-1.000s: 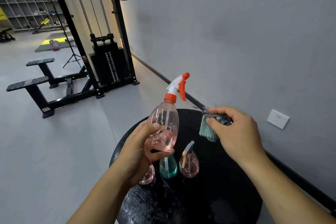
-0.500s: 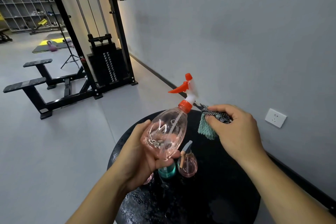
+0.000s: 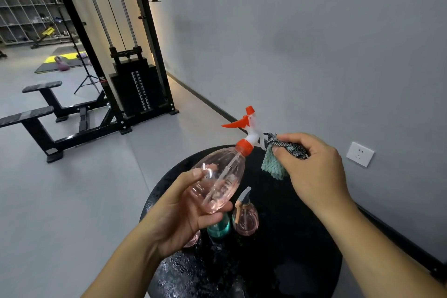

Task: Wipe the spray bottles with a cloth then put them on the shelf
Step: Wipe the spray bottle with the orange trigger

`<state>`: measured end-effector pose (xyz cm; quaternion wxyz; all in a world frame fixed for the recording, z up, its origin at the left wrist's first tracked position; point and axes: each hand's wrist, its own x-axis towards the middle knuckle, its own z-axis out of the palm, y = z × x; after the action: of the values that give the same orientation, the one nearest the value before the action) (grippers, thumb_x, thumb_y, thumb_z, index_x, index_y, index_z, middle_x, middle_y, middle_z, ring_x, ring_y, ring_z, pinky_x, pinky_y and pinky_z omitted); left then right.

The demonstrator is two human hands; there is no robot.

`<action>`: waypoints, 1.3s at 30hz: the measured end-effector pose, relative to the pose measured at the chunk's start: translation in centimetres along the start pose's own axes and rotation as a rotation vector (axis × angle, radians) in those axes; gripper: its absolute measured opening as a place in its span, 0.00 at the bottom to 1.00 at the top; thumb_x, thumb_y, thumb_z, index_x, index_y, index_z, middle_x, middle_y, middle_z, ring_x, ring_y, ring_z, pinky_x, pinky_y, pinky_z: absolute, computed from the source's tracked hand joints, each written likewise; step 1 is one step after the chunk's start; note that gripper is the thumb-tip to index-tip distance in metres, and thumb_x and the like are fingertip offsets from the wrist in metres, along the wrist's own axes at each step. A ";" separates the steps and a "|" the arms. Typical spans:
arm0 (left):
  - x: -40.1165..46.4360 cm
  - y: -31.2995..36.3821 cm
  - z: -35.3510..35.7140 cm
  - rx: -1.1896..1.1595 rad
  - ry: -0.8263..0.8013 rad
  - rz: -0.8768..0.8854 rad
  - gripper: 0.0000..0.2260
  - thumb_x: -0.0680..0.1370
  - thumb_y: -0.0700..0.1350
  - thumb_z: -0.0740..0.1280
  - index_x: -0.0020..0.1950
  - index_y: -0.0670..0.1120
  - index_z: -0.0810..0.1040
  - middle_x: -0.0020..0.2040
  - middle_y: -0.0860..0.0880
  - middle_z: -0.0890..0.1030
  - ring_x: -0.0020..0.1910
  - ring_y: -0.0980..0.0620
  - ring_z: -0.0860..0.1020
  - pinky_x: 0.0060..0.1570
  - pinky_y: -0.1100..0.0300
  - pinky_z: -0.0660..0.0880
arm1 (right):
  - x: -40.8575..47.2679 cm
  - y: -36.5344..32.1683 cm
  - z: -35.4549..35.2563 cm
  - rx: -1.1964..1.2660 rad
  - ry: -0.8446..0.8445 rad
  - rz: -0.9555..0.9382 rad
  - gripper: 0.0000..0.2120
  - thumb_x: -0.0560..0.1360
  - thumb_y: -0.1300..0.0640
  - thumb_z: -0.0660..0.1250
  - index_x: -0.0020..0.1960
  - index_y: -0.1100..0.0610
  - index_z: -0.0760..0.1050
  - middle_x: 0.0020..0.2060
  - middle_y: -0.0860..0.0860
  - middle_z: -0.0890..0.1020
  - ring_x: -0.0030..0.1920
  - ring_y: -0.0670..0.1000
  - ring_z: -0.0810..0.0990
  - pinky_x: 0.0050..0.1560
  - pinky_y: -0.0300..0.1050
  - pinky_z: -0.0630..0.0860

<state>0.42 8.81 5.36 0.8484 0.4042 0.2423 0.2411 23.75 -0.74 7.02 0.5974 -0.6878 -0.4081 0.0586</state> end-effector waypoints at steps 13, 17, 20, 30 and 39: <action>-0.2 -0.4 0.7 0.192 0.062 0.006 0.26 0.70 0.60 0.76 0.66 0.53 0.84 0.65 0.32 0.82 0.58 0.29 0.80 0.52 0.45 0.84 | 0.1 -0.1 0.0 -0.090 0.055 -0.120 0.11 0.79 0.49 0.72 0.60 0.47 0.83 0.53 0.38 0.81 0.56 0.34 0.78 0.49 0.22 0.72; 0.0 -0.4 0.7 0.127 0.084 -0.008 0.27 0.71 0.60 0.76 0.68 0.52 0.83 0.64 0.32 0.83 0.58 0.29 0.80 0.46 0.49 0.87 | -0.7 -0.3 0.4 -0.127 -0.038 -0.137 0.15 0.82 0.53 0.66 0.68 0.48 0.80 0.58 0.37 0.78 0.59 0.30 0.75 0.55 0.24 0.74; 0.1 -0.3 0.7 0.121 0.110 -0.010 0.30 0.69 0.60 0.77 0.68 0.50 0.82 0.63 0.32 0.84 0.55 0.30 0.83 0.42 0.49 0.86 | -1.1 -0.4 0.7 -0.205 -0.066 -0.216 0.17 0.82 0.60 0.67 0.70 0.51 0.79 0.60 0.41 0.77 0.58 0.28 0.73 0.57 0.20 0.69; -0.4 0.0 0.3 0.166 0.114 -0.061 0.25 0.71 0.59 0.76 0.65 0.49 0.85 0.61 0.31 0.84 0.52 0.32 0.83 0.38 0.51 0.86 | -1.0 -0.3 0.7 -0.275 -0.132 -0.335 0.17 0.77 0.63 0.72 0.64 0.52 0.83 0.57 0.41 0.79 0.59 0.42 0.79 0.59 0.30 0.77; -0.5 0.0 1.0 0.286 0.108 -0.068 0.15 0.72 0.57 0.76 0.58 0.55 0.88 0.57 0.33 0.86 0.47 0.37 0.87 0.39 0.52 0.86 | -1.4 -0.2 1.4 -0.257 -0.206 -0.311 0.16 0.77 0.64 0.72 0.61 0.50 0.85 0.55 0.39 0.80 0.57 0.40 0.79 0.60 0.30 0.75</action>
<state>0.58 7.95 6.01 0.7756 0.4987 0.3333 0.1966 21.90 -0.51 6.26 0.4618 -0.6776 -0.5721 -0.0168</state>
